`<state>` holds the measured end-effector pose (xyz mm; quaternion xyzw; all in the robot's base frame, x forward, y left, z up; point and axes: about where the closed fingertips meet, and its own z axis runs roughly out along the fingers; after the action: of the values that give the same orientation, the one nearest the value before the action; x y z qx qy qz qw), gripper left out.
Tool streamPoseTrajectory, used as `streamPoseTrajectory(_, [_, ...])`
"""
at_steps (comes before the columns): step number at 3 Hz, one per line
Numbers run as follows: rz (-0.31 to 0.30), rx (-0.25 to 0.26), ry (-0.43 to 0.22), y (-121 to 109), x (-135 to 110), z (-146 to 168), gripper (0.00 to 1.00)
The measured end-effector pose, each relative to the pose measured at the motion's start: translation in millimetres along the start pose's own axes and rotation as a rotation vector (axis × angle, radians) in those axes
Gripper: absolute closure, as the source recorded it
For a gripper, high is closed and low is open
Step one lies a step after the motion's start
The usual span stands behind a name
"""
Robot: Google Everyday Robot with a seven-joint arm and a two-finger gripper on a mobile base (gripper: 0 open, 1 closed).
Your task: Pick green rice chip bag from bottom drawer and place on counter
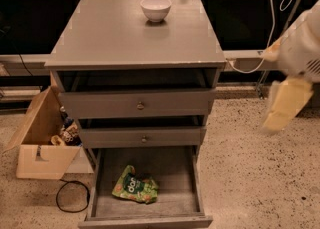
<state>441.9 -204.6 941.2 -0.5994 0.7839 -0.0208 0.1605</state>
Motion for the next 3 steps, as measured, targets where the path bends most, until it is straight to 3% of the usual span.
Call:
streamPoseTrajectory(2, [0.104, -0.153, -0.139, 60, -25, 183, 0.0])
streamPoseTrajectory(3, [0.103, -0.109, -0.153, 49, -29, 177, 0.0])
